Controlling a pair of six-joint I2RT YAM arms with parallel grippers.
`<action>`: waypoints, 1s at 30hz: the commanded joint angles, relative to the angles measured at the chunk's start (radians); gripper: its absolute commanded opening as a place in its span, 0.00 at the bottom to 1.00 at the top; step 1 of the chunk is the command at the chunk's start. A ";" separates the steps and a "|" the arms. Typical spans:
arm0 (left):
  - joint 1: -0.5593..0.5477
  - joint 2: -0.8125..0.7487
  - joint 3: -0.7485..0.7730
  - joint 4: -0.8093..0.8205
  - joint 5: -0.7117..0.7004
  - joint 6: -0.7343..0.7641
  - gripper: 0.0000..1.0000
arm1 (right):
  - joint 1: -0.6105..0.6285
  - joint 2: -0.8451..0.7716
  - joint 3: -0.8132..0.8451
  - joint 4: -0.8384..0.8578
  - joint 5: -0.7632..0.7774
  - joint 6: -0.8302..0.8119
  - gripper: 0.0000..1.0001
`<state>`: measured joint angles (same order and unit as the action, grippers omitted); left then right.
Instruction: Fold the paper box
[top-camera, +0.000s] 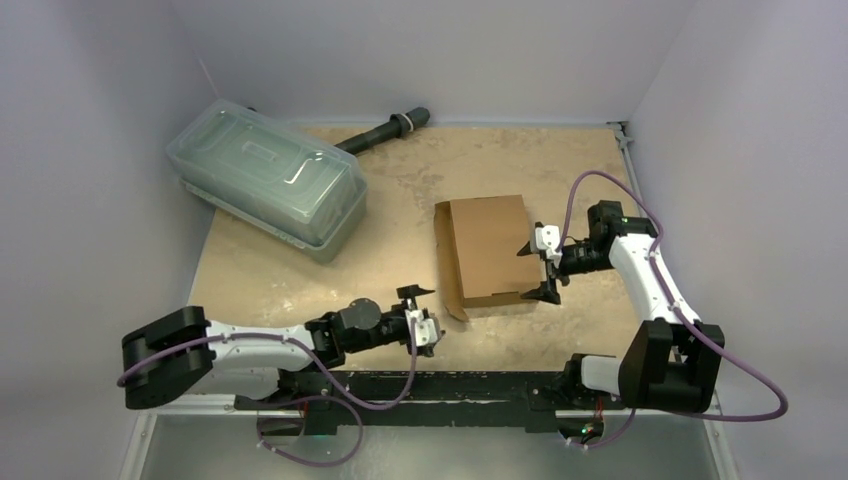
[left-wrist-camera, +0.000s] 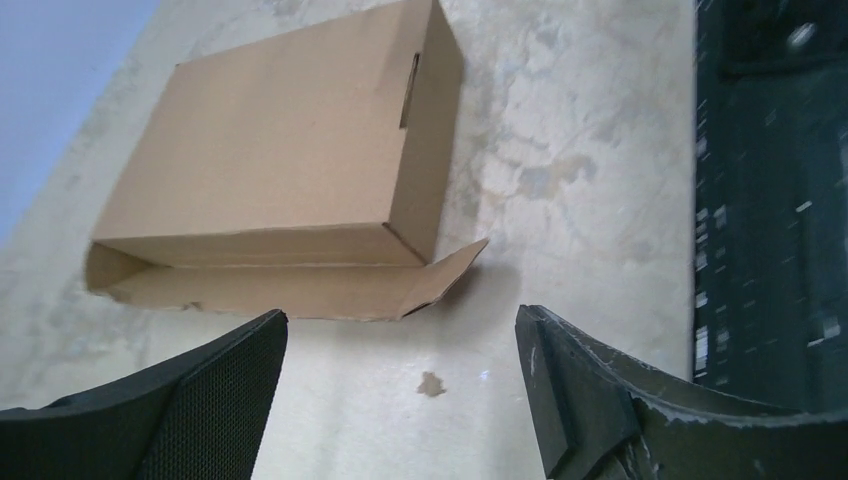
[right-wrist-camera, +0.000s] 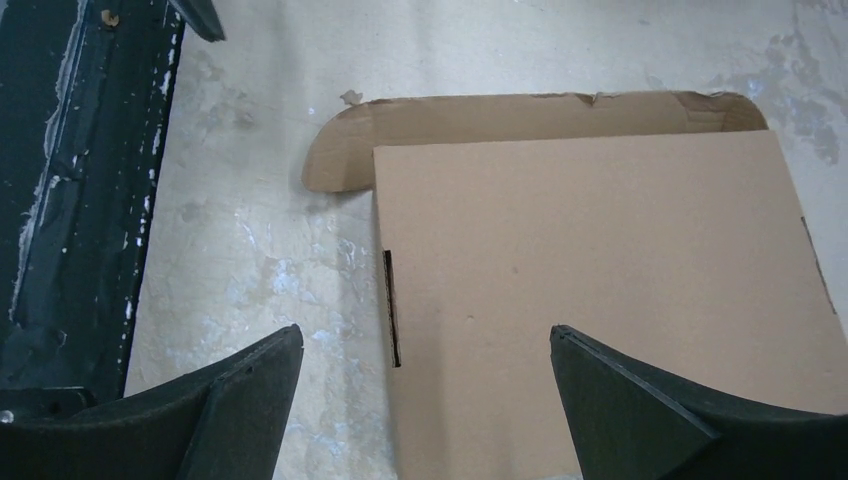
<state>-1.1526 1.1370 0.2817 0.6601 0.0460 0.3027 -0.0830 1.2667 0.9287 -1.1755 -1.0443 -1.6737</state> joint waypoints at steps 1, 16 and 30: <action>-0.040 0.083 0.041 0.021 -0.171 0.316 0.81 | 0.003 -0.007 -0.003 -0.019 -0.046 -0.082 0.96; -0.041 0.380 0.244 -0.066 -0.027 0.381 0.49 | 0.003 0.008 -0.006 -0.019 -0.055 -0.068 0.94; -0.041 0.459 0.284 -0.095 0.021 0.394 0.33 | 0.003 0.033 0.006 -0.054 -0.060 -0.082 0.92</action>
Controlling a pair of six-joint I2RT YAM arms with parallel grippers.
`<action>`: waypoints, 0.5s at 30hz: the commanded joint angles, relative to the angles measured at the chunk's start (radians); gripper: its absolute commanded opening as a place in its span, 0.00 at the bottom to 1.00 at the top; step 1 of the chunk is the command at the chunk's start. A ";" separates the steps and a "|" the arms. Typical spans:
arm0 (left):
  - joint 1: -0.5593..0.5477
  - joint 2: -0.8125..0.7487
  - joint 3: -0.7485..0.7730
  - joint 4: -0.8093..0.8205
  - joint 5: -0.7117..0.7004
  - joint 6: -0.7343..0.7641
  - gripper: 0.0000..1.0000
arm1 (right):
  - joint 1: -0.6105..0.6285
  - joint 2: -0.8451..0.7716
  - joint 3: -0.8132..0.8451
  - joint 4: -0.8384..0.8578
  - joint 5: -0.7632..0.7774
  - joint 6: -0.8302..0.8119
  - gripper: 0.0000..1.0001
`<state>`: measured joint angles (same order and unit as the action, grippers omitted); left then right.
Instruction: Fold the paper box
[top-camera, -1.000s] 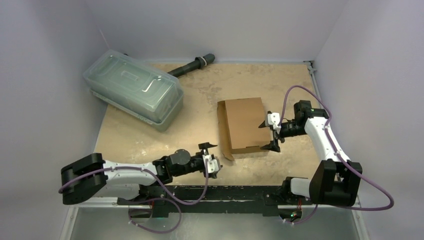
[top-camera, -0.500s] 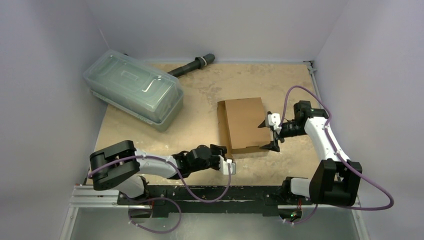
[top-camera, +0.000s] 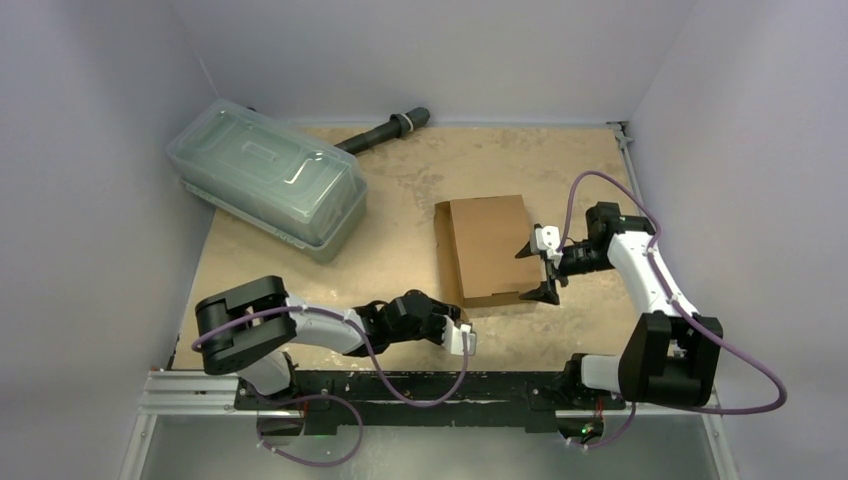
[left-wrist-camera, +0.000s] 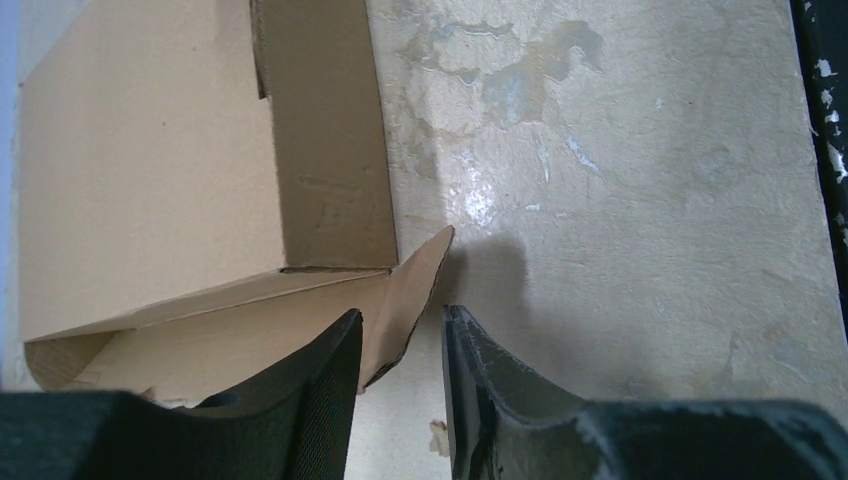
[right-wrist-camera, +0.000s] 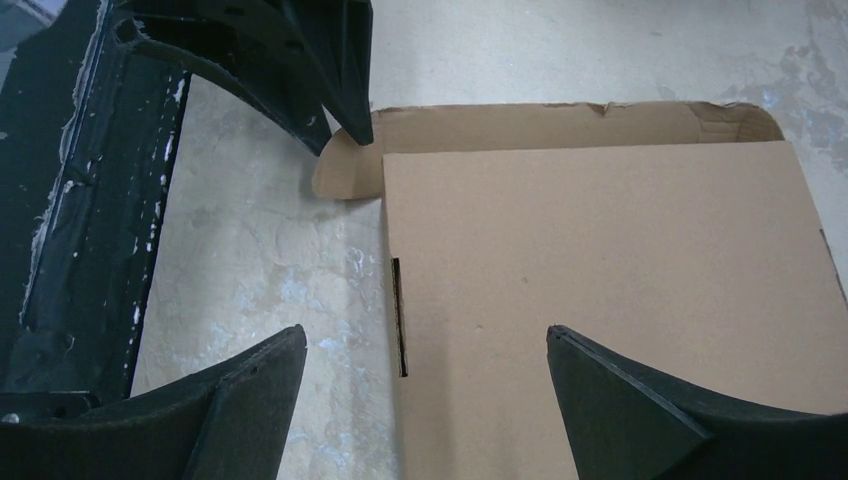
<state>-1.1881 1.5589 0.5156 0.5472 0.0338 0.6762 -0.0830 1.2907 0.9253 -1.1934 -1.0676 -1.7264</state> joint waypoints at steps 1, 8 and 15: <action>-0.005 0.044 0.054 0.021 0.036 0.020 0.33 | 0.003 0.010 0.011 -0.036 -0.037 -0.030 0.92; -0.005 0.063 0.061 0.041 0.037 0.012 0.22 | 0.004 0.012 0.012 -0.039 -0.037 -0.031 0.92; -0.004 0.082 0.070 0.043 0.034 -0.008 0.03 | 0.003 0.009 0.016 -0.048 -0.038 -0.033 0.91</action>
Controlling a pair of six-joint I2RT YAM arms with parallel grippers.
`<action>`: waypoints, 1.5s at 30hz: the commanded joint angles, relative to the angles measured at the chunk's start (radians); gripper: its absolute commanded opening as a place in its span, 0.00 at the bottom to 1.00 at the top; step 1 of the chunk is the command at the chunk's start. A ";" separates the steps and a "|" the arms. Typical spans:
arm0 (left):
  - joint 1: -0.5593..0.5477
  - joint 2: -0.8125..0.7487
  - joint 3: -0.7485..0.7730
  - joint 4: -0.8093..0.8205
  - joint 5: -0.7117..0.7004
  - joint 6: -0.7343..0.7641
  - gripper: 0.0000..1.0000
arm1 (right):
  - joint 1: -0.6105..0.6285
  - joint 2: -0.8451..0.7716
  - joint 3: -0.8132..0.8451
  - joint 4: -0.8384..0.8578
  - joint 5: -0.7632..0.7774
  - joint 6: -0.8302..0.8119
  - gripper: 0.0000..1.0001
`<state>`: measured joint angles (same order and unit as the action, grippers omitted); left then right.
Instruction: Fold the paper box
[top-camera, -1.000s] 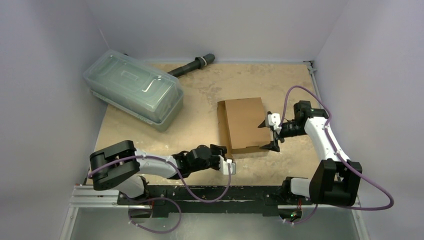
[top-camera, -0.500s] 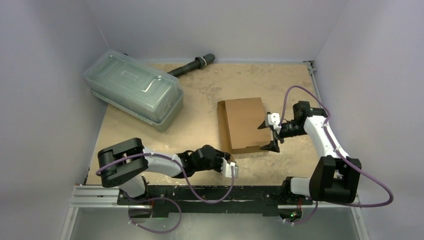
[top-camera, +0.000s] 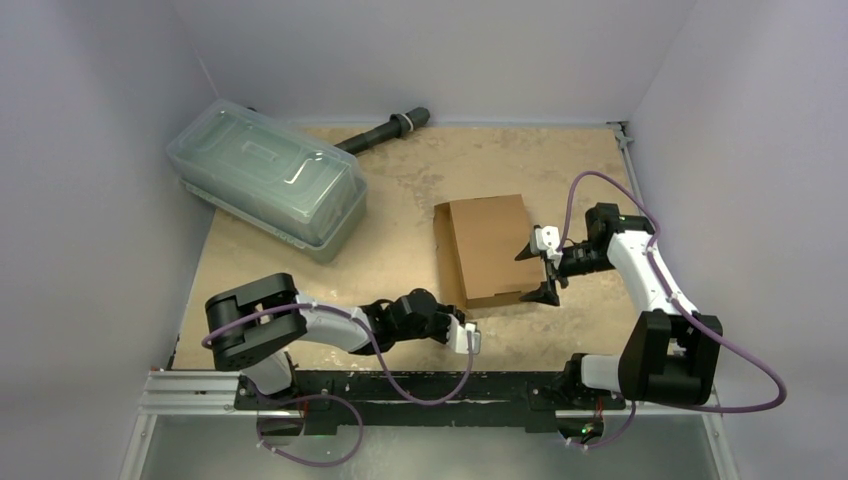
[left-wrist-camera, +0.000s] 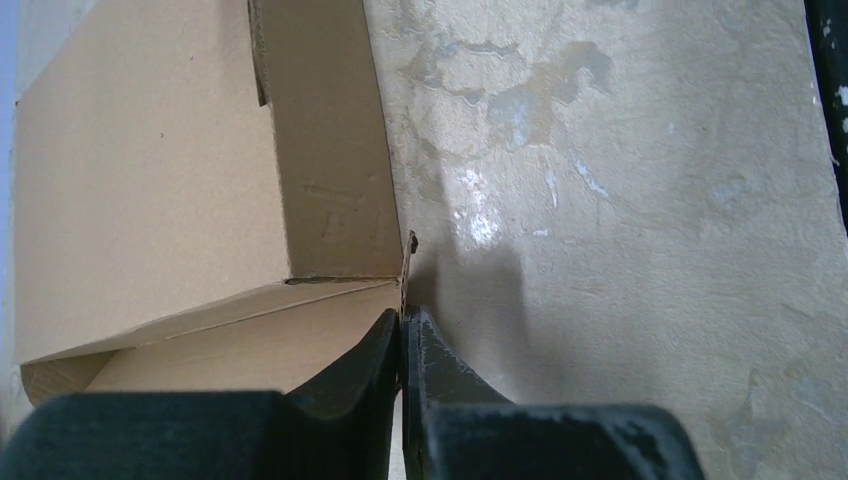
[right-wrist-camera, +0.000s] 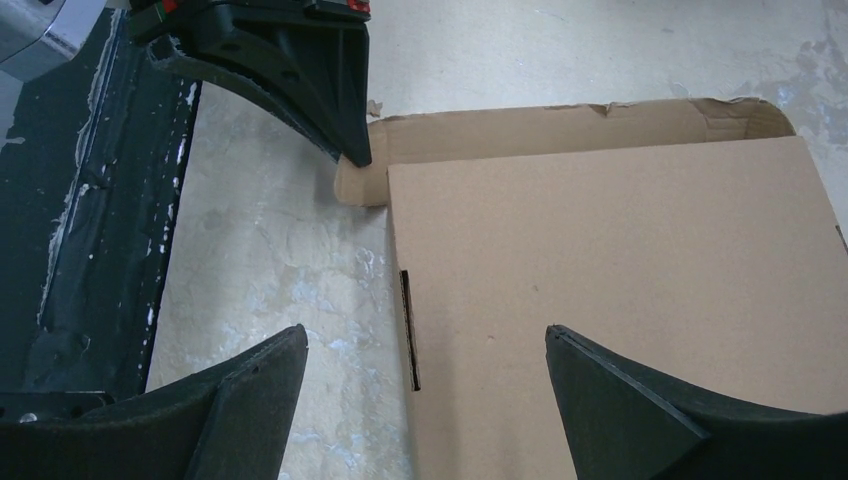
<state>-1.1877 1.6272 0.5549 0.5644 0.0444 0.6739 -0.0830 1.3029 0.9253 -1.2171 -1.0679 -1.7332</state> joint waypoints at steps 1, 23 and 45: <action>-0.004 0.013 0.031 0.024 0.021 -0.006 0.00 | 0.003 -0.004 0.015 -0.025 -0.038 -0.025 0.91; 0.072 0.000 -0.028 0.131 0.104 -0.189 0.00 | -0.011 0.042 0.039 0.628 0.318 1.126 0.92; 0.091 0.009 -0.107 0.298 0.117 -0.293 0.00 | -0.125 0.386 0.146 0.501 0.267 1.186 0.66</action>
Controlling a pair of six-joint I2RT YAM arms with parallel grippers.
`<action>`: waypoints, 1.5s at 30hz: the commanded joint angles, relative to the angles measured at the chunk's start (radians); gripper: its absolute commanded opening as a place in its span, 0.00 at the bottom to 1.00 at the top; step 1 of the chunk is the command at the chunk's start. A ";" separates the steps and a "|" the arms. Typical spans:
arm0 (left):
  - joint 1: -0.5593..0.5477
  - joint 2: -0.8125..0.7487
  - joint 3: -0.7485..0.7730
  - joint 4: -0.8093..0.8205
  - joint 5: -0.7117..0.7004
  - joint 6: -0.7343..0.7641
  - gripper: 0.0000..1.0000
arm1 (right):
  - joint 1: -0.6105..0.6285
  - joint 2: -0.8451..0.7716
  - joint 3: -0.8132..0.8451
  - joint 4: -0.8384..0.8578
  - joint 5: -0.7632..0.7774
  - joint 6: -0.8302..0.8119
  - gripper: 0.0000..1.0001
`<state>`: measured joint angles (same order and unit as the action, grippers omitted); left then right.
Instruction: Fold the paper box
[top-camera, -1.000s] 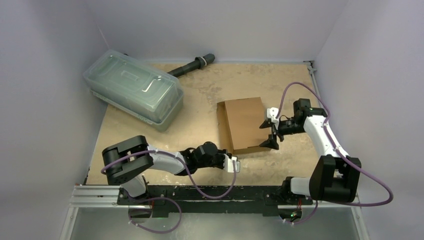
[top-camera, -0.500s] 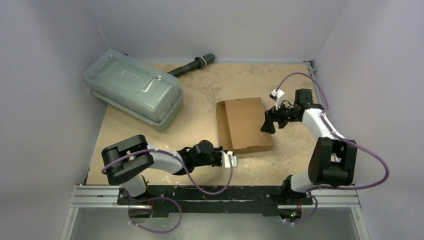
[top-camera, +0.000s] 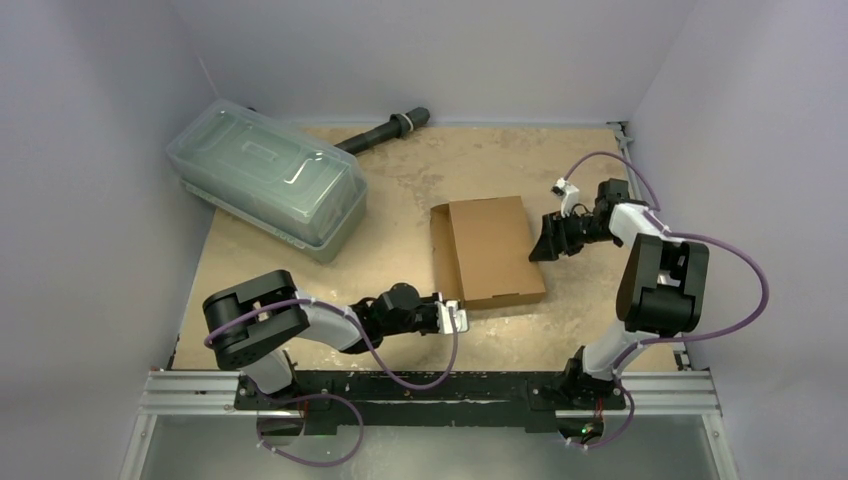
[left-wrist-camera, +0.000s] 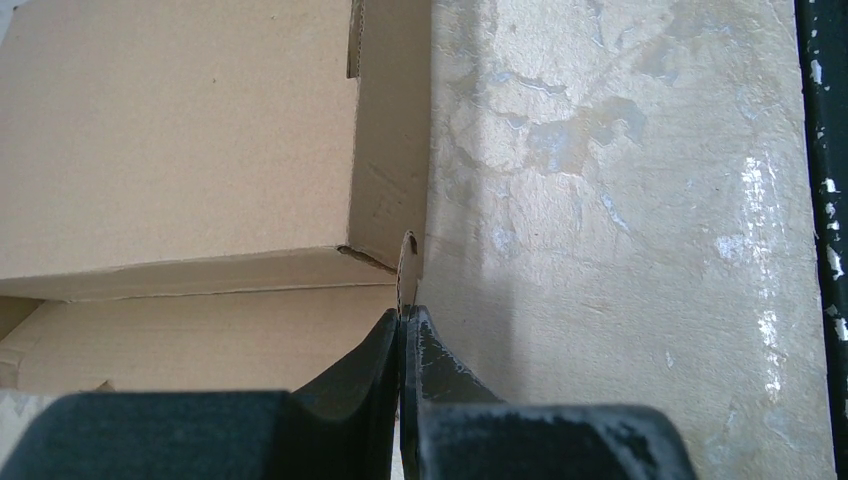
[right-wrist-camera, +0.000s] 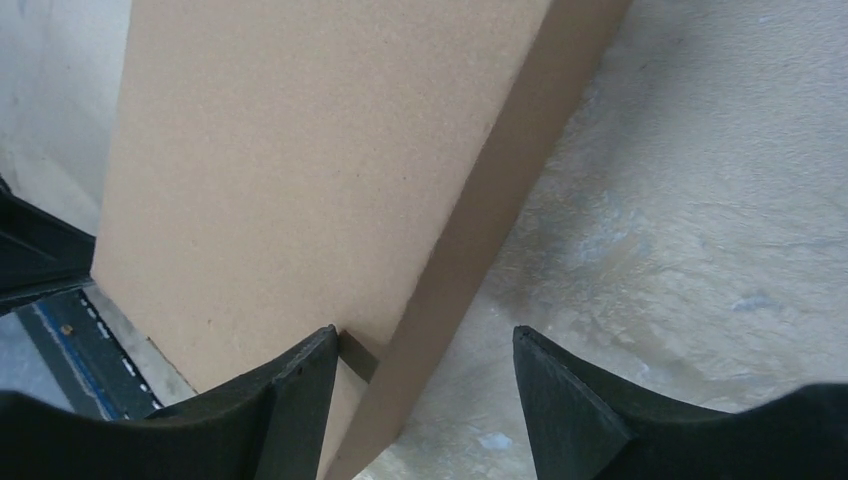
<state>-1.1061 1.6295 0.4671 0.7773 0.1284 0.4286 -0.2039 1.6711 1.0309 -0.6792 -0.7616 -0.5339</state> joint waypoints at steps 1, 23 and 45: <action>0.009 0.008 -0.024 0.094 0.032 -0.052 0.00 | -0.005 0.027 0.043 -0.040 -0.039 -0.015 0.64; 0.053 0.060 -0.118 0.367 0.059 -0.215 0.00 | -0.010 0.059 0.035 -0.015 0.040 -0.001 0.45; 0.106 0.063 -0.012 0.226 0.100 -0.338 0.00 | -0.011 0.058 0.035 -0.029 0.051 -0.017 0.45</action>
<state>-1.0080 1.7039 0.4019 1.0279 0.2142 0.1112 -0.2100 1.7149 1.0561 -0.7357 -0.8062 -0.5121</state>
